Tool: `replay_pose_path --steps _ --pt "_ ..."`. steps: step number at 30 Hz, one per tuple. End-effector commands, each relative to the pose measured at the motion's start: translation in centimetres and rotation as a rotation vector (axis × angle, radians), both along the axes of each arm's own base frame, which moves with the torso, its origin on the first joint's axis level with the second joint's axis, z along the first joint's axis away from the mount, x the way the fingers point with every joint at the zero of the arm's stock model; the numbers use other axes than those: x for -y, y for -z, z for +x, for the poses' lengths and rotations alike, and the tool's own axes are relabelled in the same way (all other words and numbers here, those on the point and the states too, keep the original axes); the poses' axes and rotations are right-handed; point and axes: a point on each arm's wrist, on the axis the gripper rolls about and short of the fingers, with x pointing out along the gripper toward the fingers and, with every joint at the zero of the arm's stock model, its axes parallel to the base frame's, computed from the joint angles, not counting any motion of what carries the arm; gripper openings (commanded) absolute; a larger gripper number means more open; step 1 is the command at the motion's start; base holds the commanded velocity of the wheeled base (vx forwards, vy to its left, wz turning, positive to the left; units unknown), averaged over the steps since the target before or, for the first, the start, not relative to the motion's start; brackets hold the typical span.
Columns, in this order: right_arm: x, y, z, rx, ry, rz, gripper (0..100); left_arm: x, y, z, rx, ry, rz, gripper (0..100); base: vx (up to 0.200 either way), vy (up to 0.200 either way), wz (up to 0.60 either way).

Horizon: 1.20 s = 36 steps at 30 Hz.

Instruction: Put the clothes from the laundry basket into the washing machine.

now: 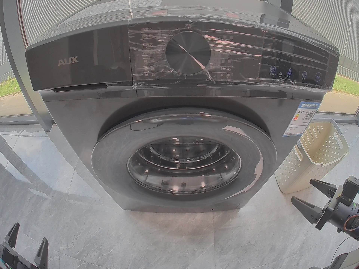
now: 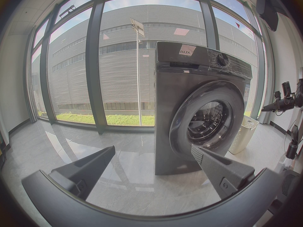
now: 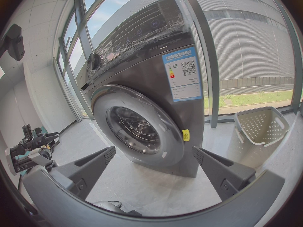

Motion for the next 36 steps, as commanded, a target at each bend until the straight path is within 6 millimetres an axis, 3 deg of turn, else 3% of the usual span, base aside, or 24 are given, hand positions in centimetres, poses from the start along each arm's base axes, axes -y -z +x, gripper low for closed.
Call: replay_pose_path --steps 1,16,26,33,36 --pt "1.8 -0.2 -2.2 0.061 0.065 0.006 100 0.0 0.4 0.0 0.002 0.000 0.000 100 0.000 0.000 0.00" --pt "4.4 0.5 -7.1 0.176 0.236 0.011 100 0.0 0.4 0.0 0.002 0.000 0.000 100 0.000 0.000 0.00" --pt "4.3 3.3 -11.2 0.274 0.281 -0.058 100 0.0 0.4 0.0 0.002 0.000 0.000 100 0.000 0.000 0.00" --pt "4.2 4.4 -11.6 0.220 0.275 -0.061 100 0.0 0.4 0.0 0.002 0.001 -0.003 100 0.000 0.000 0.00" --pt "4.5 4.9 -11.5 0.172 0.422 -0.094 100 0.0 0.4 0.0 0.002 0.001 -0.007 100 0.000 0.000 0.00"
